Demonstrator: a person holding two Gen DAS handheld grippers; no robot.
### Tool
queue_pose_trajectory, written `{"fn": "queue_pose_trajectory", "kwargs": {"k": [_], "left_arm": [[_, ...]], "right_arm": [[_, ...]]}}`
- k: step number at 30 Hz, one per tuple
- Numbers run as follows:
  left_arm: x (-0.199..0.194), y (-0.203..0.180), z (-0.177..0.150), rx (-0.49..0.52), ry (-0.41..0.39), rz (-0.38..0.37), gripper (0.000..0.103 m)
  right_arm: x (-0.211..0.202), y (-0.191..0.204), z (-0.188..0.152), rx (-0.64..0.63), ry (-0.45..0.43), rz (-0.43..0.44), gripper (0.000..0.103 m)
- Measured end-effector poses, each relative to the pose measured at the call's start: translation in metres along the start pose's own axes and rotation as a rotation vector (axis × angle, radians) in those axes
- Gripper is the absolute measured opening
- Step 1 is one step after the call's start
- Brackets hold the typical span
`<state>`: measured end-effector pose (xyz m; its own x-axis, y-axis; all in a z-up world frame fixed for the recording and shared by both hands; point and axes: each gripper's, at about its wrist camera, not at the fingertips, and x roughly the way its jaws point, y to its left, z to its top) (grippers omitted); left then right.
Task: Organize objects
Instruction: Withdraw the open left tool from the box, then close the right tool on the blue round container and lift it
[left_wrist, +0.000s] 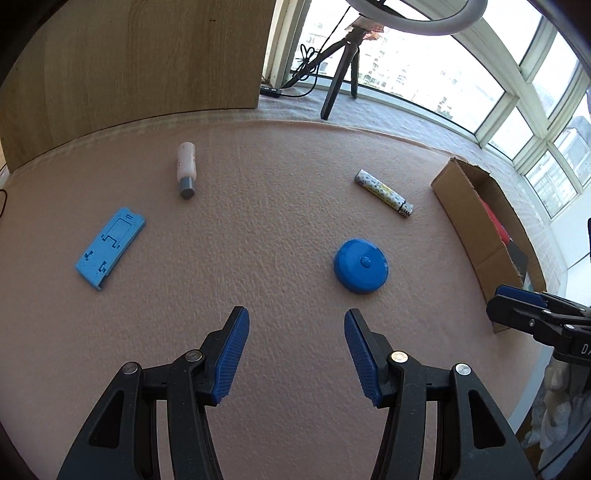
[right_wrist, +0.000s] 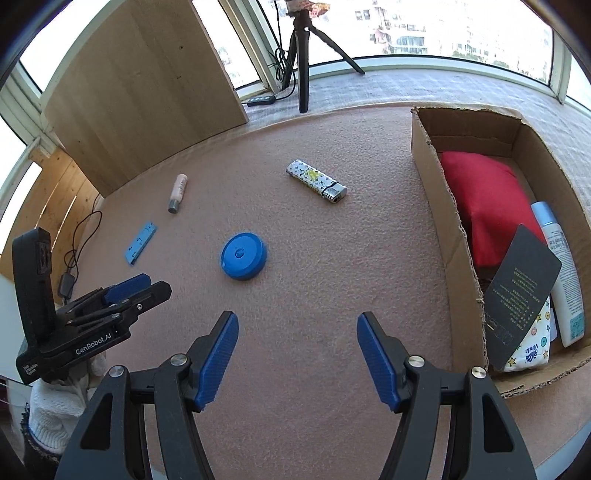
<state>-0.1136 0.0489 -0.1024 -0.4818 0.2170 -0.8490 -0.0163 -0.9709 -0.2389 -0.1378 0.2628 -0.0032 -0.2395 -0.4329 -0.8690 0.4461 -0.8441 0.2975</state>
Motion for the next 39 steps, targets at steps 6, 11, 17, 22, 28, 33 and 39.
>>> {"fn": "queue_pose_trajectory", "kwargs": {"k": [6, 11, 17, 22, 28, 33, 39], "left_arm": [[0.016, -0.018, 0.003, 0.03, 0.019, -0.06, 0.058], [0.033, -0.031, 0.008, 0.034, 0.042, -0.12, 0.057], [0.048, -0.038, 0.016, 0.005, 0.054, -0.155, 0.057], [0.054, -0.04, 0.023, -0.013, 0.041, -0.151, 0.057], [0.06, -0.046, 0.028, -0.004, 0.037, -0.15, 0.057], [0.067, -0.049, 0.028, -0.003, 0.047, -0.163, 0.056], [0.073, -0.051, 0.028, -0.003, 0.043, -0.16, 0.048]], "right_arm": [[0.026, 0.003, 0.021, 0.014, 0.028, 0.076, 0.063], [0.052, 0.003, 0.038, 0.05, 0.067, 0.132, 0.063], [0.077, 0.005, 0.049, 0.076, 0.117, 0.191, 0.062], [0.089, 0.007, 0.052, 0.077, 0.144, 0.216, 0.057], [0.1, 0.01, 0.058, 0.079, 0.168, 0.229, 0.05], [0.107, 0.011, 0.06, 0.073, 0.185, 0.235, 0.041], [0.108, 0.01, 0.061, 0.064, 0.191, 0.237, 0.034]]}}
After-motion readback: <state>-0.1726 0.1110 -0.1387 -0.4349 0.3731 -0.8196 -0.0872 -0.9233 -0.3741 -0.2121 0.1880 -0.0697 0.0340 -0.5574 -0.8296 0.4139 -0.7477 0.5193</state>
